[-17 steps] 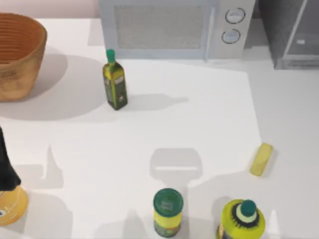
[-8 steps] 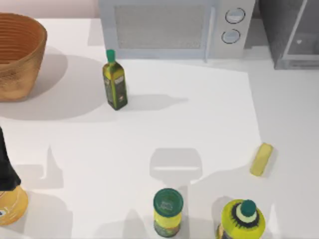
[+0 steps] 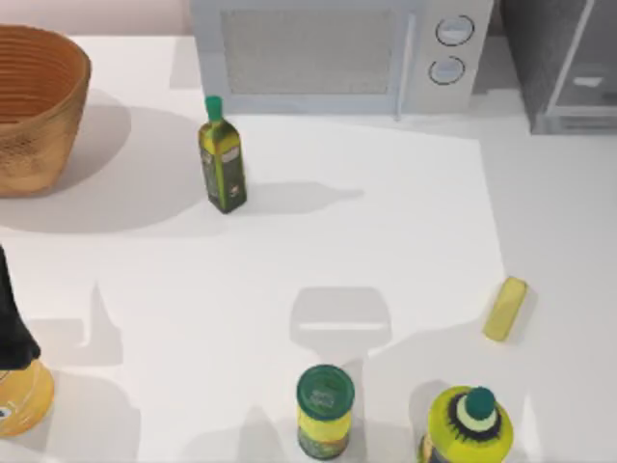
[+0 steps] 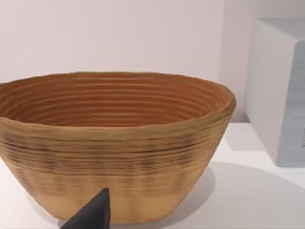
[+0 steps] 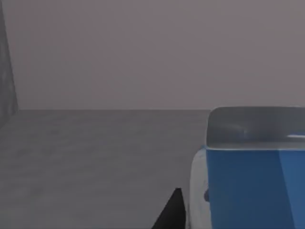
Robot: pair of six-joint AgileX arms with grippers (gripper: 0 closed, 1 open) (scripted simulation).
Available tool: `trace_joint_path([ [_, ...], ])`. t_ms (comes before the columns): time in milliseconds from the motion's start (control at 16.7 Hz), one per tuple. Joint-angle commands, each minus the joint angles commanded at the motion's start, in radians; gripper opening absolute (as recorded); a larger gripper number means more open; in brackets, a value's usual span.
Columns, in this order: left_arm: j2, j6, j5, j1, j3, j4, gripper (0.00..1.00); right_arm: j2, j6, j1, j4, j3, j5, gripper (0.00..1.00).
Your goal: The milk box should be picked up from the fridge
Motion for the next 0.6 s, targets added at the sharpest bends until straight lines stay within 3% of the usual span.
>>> trace_joint_path([
  [180,0.000,0.000,0.000,0.000,0.000,0.000,1.00,0.000,0.000,0.000,0.000,0.000,0.000,0.02],
  [600,0.000,0.000,0.000,0.000,0.000,0.000,1.00,0.000,0.000,0.000,0.000,0.000,0.000,0.00],
])
